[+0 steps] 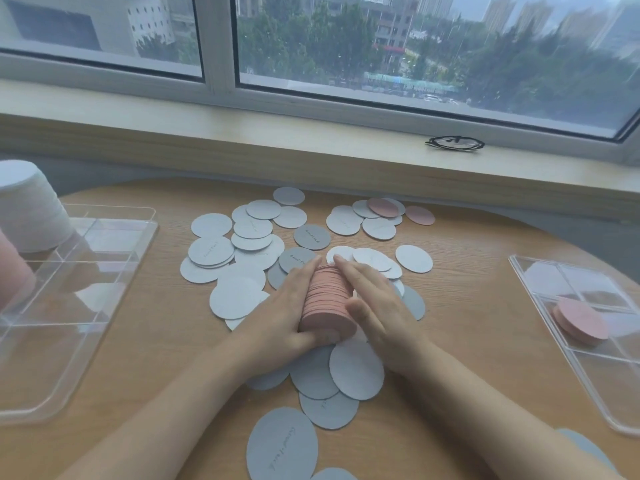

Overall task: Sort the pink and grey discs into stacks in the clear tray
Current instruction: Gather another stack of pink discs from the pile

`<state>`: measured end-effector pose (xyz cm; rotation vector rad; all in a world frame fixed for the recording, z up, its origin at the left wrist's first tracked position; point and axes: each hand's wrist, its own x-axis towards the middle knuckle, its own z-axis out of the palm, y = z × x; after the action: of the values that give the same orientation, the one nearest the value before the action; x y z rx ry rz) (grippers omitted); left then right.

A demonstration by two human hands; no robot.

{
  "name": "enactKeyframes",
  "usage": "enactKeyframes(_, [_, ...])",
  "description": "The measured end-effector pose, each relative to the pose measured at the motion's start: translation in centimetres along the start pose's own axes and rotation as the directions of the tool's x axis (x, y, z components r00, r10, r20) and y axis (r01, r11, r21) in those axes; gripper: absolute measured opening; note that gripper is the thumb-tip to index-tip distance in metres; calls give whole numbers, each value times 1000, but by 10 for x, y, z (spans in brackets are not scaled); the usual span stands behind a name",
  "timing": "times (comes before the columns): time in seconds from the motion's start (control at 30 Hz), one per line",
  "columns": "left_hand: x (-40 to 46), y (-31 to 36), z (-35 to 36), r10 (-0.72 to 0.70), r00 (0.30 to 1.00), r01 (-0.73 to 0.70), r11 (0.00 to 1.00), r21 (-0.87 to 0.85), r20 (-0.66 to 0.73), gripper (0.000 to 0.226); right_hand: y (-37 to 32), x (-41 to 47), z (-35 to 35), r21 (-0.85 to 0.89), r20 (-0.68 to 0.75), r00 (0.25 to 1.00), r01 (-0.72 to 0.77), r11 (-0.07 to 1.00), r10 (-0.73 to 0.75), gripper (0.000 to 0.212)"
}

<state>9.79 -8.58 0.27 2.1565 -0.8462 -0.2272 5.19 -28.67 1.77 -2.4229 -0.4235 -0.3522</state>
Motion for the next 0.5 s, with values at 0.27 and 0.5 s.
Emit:
enactKeyframes(0.27, [-1, -3, -1, 3, 998, -6, 998, -55, -57, 102, 117, 75, -61, -196, -289, 843, -517, 833, 455, 41])
enactKeyframes(0.5, [1, -6, 0, -18, 996, 8, 994, -113, -88, 97, 193, 108, -77, -411, -144, 765, -623, 665, 628, 69])
